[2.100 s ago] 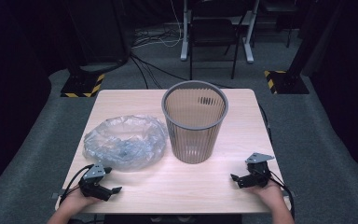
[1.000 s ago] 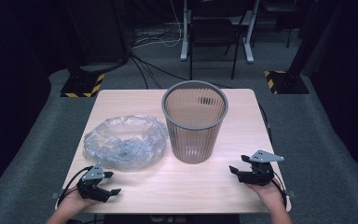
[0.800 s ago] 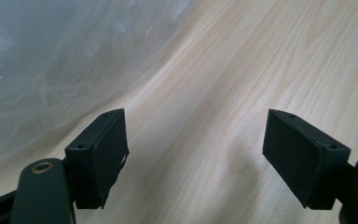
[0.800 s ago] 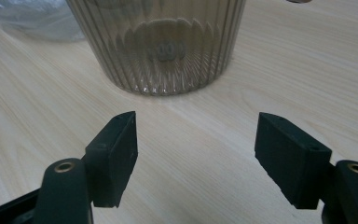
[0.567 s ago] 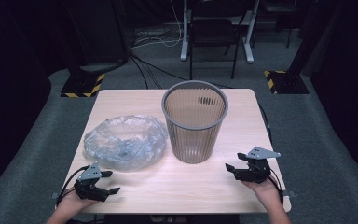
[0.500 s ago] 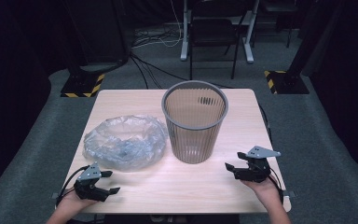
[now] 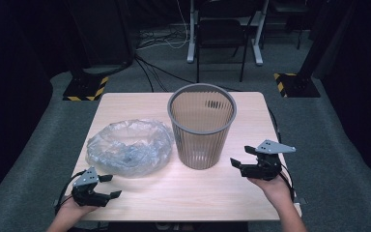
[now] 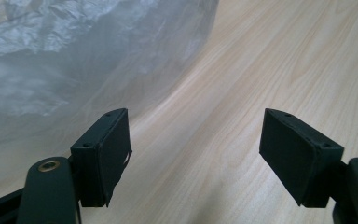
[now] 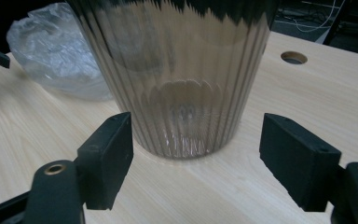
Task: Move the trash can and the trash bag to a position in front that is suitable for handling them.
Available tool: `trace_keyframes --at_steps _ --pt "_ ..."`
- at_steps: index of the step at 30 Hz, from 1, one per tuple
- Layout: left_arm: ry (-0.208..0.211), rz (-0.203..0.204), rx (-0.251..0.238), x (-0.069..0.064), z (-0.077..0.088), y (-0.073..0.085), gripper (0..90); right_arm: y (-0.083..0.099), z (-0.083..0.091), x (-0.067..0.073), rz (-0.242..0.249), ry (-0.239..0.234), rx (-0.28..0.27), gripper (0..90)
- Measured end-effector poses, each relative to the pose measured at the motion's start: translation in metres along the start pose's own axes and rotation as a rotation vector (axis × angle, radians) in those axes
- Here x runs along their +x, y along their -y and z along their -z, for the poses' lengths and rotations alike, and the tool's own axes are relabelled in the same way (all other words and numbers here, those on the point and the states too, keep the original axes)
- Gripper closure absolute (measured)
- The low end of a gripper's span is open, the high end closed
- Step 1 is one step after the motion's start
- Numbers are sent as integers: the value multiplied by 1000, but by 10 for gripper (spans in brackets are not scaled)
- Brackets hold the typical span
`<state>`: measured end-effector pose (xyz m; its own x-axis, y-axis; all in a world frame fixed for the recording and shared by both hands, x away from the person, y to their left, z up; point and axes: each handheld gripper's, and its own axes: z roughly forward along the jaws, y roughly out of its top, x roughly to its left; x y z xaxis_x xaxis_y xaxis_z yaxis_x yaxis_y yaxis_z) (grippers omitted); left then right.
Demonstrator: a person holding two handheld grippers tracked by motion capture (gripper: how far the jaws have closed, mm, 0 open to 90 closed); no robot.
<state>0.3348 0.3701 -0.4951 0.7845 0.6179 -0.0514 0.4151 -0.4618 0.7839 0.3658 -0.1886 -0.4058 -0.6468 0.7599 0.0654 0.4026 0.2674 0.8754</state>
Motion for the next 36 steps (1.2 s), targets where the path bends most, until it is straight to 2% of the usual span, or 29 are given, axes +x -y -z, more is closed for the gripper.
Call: trace_keyframes --at_steps 7,11,18,25,36 --pt "-25 44 -34 4 7 0 242 -19 7 2 0 8 -22 247" --pt "-31 47 -35 4 8 0 245 -26 11 -2 -9 32 -25 225" --pt "-42 50 -41 5 10 0 246 -43 20 -5 -23 40 -49 228" --pt "-52 49 -36 5 9 1 246 -69 29 -1 -15 67 -118 218" --pt "-53 56 -33 6 9 2 245 -99 16 -1 -28 109 -155 210"
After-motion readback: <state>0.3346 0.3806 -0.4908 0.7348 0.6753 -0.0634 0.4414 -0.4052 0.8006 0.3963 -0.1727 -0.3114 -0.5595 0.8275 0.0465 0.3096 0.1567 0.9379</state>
